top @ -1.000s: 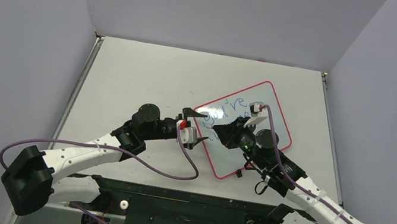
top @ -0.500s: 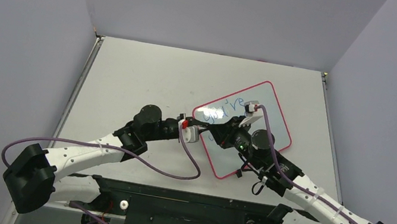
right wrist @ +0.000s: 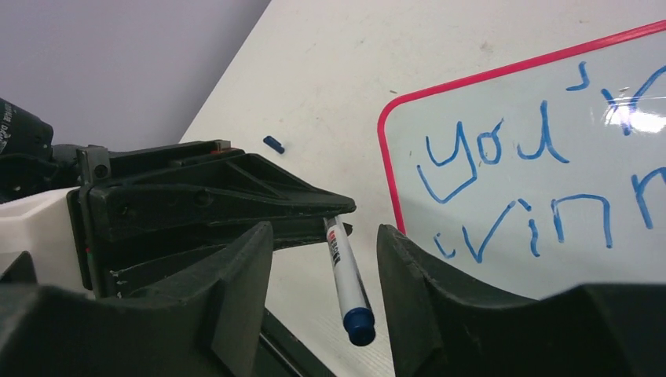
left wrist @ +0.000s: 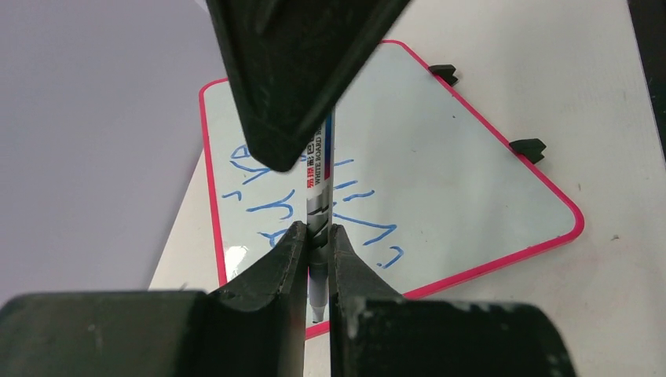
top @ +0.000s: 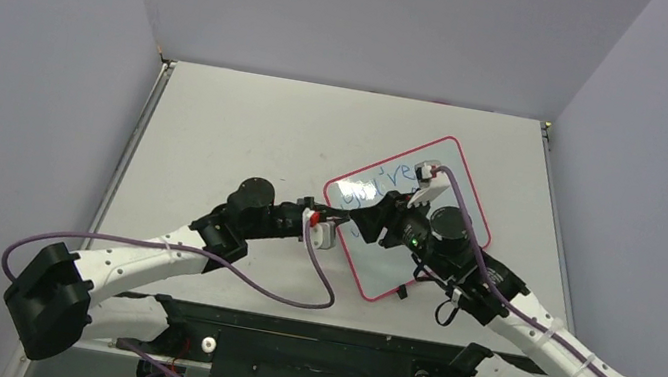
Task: Write a sentence on the whiteboard
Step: Pass from the right arm to the left, then pass from the left arm to the right
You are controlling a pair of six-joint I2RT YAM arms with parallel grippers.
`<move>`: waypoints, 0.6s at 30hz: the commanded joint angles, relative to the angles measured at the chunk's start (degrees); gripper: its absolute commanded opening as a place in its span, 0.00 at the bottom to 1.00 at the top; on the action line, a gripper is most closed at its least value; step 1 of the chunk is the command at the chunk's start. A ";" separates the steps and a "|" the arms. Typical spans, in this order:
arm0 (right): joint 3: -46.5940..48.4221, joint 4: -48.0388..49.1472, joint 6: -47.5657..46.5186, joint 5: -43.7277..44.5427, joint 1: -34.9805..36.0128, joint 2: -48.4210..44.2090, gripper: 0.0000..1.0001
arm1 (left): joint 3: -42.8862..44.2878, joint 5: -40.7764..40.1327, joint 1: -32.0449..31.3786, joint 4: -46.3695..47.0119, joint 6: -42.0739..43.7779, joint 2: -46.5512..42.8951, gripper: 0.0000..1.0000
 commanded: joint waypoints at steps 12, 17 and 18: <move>7.73 -13.56 -5.70 -19.57 -8.91 4.20 0.46 | 0.12 2.37 0.09 -2.91 7.66 -2.81 0.00; 8.65 -13.68 -6.30 -21.35 -8.81 5.56 0.41 | 0.12 2.50 0.13 -3.31 8.36 -2.65 0.00; 8.80 -13.68 -6.35 -21.37 -8.78 5.89 0.40 | 0.17 2.58 0.09 -3.32 8.30 -2.62 0.00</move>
